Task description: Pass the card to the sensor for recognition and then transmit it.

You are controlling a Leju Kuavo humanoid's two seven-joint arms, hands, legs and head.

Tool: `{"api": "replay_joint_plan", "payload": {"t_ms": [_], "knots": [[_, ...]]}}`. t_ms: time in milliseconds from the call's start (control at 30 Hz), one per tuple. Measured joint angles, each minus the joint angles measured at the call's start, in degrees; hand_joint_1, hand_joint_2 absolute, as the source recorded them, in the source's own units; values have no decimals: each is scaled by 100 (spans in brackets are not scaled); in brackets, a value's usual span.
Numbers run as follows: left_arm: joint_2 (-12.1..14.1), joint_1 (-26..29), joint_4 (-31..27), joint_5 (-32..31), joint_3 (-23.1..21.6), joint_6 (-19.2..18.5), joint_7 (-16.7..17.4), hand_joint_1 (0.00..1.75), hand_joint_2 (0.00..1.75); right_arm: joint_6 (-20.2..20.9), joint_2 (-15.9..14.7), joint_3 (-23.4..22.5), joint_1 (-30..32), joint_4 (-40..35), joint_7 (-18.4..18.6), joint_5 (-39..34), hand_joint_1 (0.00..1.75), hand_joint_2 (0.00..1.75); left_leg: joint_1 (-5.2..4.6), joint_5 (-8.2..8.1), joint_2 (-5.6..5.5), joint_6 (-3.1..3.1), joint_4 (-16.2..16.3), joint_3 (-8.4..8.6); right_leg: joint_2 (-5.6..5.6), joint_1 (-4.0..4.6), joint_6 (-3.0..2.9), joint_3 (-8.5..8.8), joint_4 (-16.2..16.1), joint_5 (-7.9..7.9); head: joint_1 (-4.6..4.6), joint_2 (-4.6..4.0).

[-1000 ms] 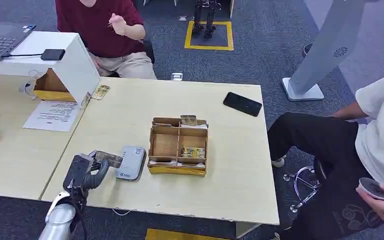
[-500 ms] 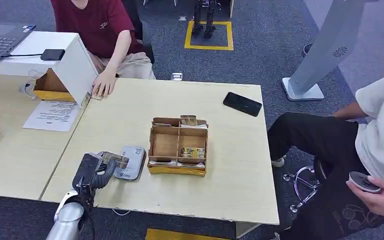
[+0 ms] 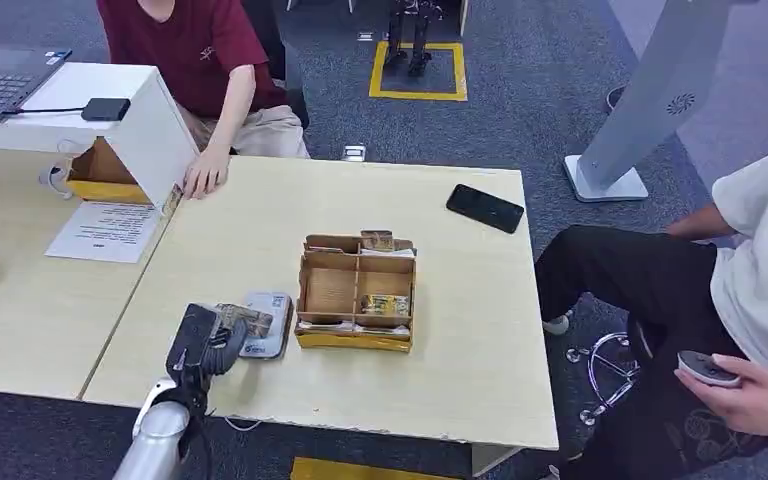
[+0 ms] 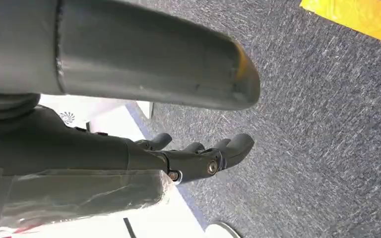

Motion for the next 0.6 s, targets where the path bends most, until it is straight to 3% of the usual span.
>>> {"api": "replay_joint_plan", "payload": {"t_ms": [333, 600], "knots": [[-138, -213, 201, -1005, -2, 1001, 269, 175, 175, 0, 42, -37, -14, 0, 22, 63, 0, 0, 0, 0, 0, 0, 0, 3, 0, 0, -1, 3, 0, 1, 0, 0], [-186, -270, 284, -1186, -2, 1127, 291, 175, 175, 0, 44, -48, -17, 0, 2, 105, 0, 0, 0, 0, 0, 0, 0, 3, -1, 0, -1, 4, 0, 1, 0, 0]]}}
